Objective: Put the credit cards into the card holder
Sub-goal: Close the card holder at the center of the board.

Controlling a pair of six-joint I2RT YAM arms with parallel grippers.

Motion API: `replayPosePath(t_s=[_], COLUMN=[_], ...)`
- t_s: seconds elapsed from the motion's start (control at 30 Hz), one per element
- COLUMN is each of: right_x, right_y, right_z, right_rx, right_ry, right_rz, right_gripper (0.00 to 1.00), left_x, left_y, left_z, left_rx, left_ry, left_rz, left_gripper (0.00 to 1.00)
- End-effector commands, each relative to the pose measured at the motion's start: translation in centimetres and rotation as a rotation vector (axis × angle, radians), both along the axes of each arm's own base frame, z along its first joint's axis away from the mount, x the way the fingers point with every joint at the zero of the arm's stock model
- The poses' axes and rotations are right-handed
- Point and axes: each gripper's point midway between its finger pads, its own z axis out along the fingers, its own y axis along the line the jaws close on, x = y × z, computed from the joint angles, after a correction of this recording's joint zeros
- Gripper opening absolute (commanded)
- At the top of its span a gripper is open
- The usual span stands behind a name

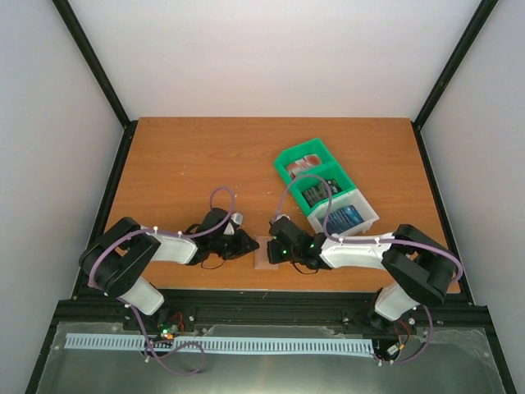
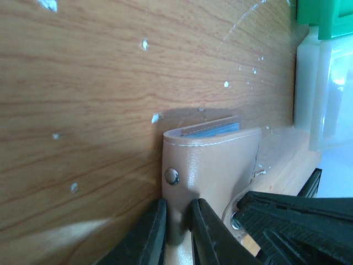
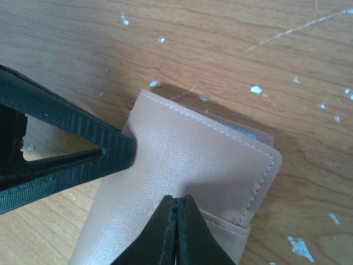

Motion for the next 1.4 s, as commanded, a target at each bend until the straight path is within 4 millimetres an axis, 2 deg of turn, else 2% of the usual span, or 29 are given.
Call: replayPosePath(t_s=[0.0, 0.33, 0.57, 0.67, 0.83, 0.93, 1.03, 1.07, 1.23, 1.37], right_x=[-6.0, -7.9, -8.6, -9.0, -9.5, -8.8, -6.9, -6.1, -2.8, -1.7], right_y=[-4.1, -6.7, -7.4, -8.3, -8.4, -6.4, -4.1, -3.9, -4.7, -6.3], right_z=[-7.0, -10.2, -11.3, -12.0, -12.5, -10.3, -6.1, -4.7, 2.0, 6.8], right_rx=[-0.266, -0.383, -0.394, -0.408, -0.429, -0.362, -0.271, -0.252, -0.208, -0.203], right_ry=[0.110, -0.038, -0.104, -0.120, -0.140, -0.171, -0.186, -0.184, -0.162, -0.165], right_rz=[0.078, 0.005, 0.028, 0.043, 0.079, 0.072, 0.021, -0.007, -0.161, -0.252], right_gripper=[0.03, 0.03, 0.03, 0.03, 0.03, 0.03, 0.05, 0.08, 0.27, 0.39], left_x=[-1.8, -1.5, -1.3, -1.2, -0.9, -0.6, -0.1, 0.1, 1.2, 2.0], left_y=[2.2, 2.3, 2.2, 2.2, 2.2, 2.0, 1.7, 1.6, 1.7, 2.7], left_z=[-4.0, -4.1, -4.3, -4.2, -4.1, -3.5, -2.4, -1.9, 1.2, 5.5], left_rx=[0.149, 0.175, 0.183, 0.187, 0.185, 0.175, 0.160, 0.151, 0.140, 0.152], left_ry=[0.125, 0.128, 0.134, 0.132, 0.129, 0.110, 0.080, 0.066, -0.029, -0.151], left_rz=[0.033, 0.034, 0.035, 0.037, 0.038, 0.032, 0.019, 0.015, -0.007, 0.012], left_gripper=[0.17, 0.17, 0.17, 0.17, 0.17, 0.20, 0.26, 0.28, 0.43, 0.55])
